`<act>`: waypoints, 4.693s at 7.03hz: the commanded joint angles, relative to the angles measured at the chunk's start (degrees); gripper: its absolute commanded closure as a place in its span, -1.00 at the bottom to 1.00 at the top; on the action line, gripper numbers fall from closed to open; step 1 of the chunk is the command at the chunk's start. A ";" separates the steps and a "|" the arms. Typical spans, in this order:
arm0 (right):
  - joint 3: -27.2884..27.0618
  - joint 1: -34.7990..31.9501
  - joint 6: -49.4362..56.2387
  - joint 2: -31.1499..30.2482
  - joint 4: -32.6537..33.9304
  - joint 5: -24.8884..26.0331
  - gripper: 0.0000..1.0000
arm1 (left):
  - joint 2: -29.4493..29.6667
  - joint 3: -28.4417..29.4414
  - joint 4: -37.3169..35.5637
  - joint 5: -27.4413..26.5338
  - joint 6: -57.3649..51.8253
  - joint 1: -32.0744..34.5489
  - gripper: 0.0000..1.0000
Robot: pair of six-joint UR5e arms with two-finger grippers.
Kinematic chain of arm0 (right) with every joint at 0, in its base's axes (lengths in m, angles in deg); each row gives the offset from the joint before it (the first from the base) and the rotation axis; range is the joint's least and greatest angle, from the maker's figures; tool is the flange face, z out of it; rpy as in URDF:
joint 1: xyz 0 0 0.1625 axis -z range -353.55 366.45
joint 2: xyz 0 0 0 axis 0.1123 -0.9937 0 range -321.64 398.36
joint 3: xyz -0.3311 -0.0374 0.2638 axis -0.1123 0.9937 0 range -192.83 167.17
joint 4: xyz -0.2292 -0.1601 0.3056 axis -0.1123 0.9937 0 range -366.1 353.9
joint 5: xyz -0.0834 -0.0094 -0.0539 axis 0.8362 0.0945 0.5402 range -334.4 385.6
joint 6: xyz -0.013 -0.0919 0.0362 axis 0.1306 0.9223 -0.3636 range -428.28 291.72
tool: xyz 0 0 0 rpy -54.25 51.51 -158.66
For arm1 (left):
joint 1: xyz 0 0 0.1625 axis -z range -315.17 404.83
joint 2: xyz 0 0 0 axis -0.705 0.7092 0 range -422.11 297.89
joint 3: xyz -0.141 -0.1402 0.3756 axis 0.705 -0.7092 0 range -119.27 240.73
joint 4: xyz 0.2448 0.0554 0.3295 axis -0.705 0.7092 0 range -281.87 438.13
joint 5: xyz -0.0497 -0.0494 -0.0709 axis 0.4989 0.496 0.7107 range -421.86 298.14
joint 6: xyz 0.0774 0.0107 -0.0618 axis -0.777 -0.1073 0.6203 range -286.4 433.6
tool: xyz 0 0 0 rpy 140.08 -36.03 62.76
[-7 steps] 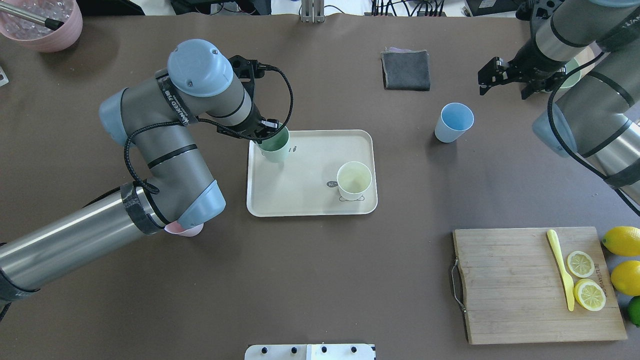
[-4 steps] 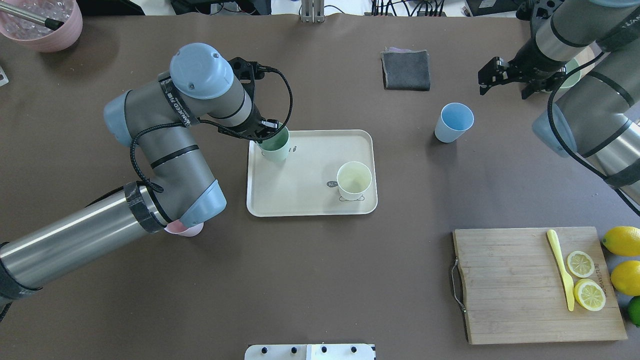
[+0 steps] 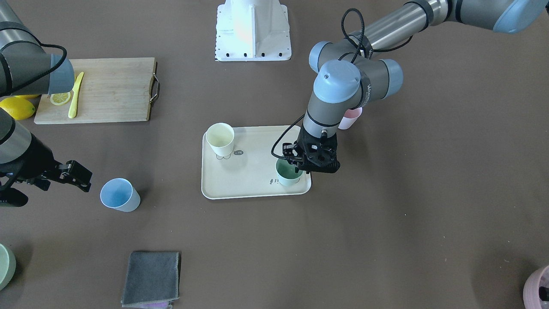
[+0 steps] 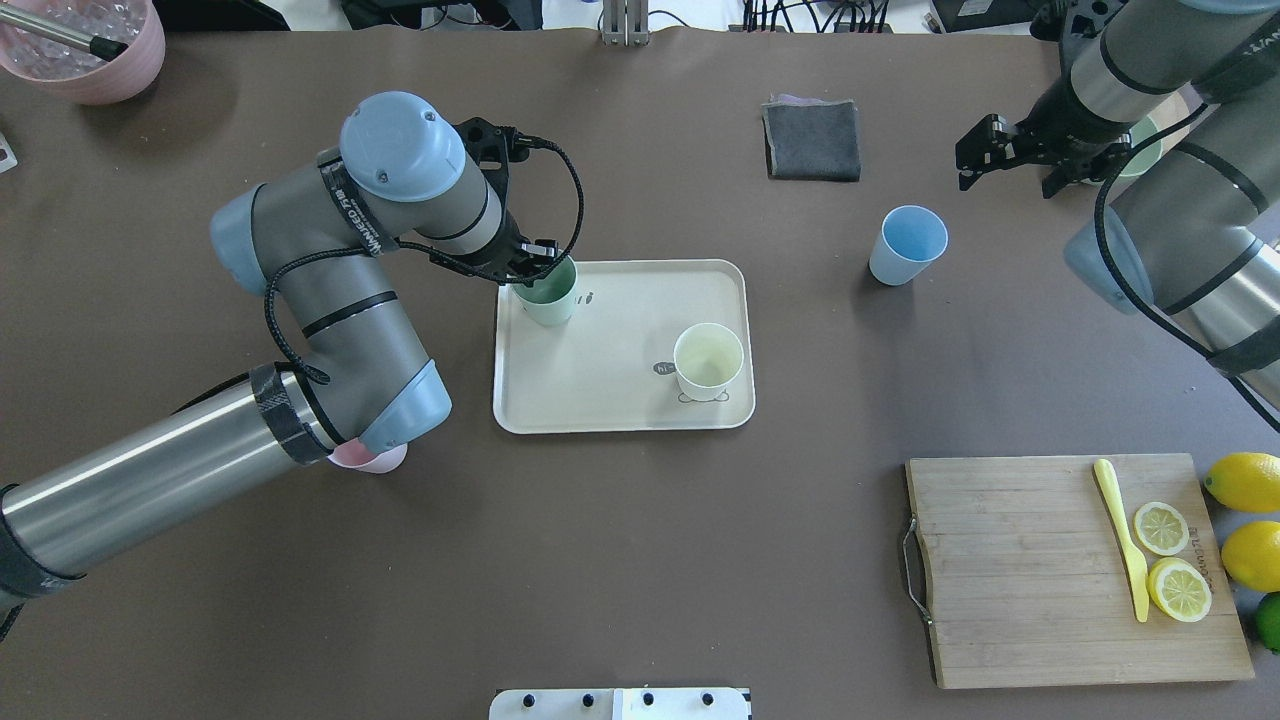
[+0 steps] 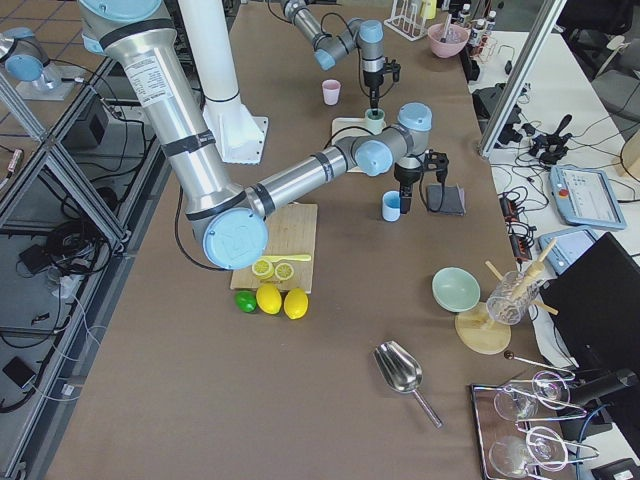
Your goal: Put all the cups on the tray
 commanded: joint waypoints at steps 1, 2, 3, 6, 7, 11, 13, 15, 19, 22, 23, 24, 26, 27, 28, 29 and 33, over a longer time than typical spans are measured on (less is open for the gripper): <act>0.49 0.02 0.13 0.00 0.00 0.04 -1.00 | 0.06 -2.71 -0.70 3.54 -0.27 3.02 -0.95; 0.84 0.89 0.04 0.00 0.00 0.21 -1.00 | -0.12 -4.38 -2.09 8.62 -1.84 6.44 -0.95; 1.89 2.38 -0.22 0.35 -0.09 0.56 -1.00 | -0.12 -5.79 -4.89 9.28 -4.03 7.78 -0.95; 8.11 7.57 -2.77 -0.09 -10.16 4.34 -1.00 | -1.69 -10.61 -9.74 9.46 -7.65 10.51 -0.95; 8.66 8.02 -2.68 -0.17 -10.37 4.43 -0.99 | -1.70 -11.59 -10.88 9.46 -7.83 10.69 -0.95; 7.70 7.94 -2.95 0.61 -10.90 3.73 1.00 | -2.05 -11.60 -10.90 9.46 -10.99 12.44 -0.95; 6.74 7.41 -2.86 0.97 -10.81 3.73 1.00 | -2.05 -11.60 -10.90 9.46 -11.00 12.80 -0.95; 6.20 5.83 -3.03 4.63 -8.54 3.12 1.00 | -2.84 -11.60 -10.81 9.63 -11.52 13.67 -0.95; 6.20 14.76 -17.86 15.98 -3.08 6.60 1.00 | -7.48 -13.78 -10.81 12.71 -17.85 17.81 -0.95; 7.95 21.37 -20.26 18.36 -3.25 12.07 1.00 | -8.55 -14.41 -10.81 12.71 -17.85 18.60 -0.95; 10.22 21.38 -20.00 19.59 -3.34 12.17 1.00 | -9.08 -14.50 -10.72 12.80 -17.85 18.78 -0.95; 12.33 21.38 -19.56 20.12 -3.86 12.17 1.00 | -9.08 -14.68 -10.81 12.89 -17.85 19.56 -0.95; 12.71 21.29 -19.29 20.92 -3.43 12.17 1.00 | -9.26 -14.68 -10.81 12.89 -17.85 19.66 -0.95; 12.79 21.29 -19.29 20.92 -3.34 12.08 0.04 | -9.26 -14.51 -10.81 12.71 -17.85 19.66 -0.95; 13.23 21.38 -20.08 20.92 -3.17 12.17 -0.98 | -9.43 -14.50 -10.72 12.71 -17.85 19.66 -0.95; 13.23 20.77 -20.00 20.83 -3.16 12.08 -0.99 | -9.70 -14.59 -10.72 12.71 -17.77 19.48 -0.95; 11.84 8.84 -12.47 18.73 -2.81 1.38 -1.00 | -17.92 -24.66 -10.37 9.57 -7.06 13.79 -0.95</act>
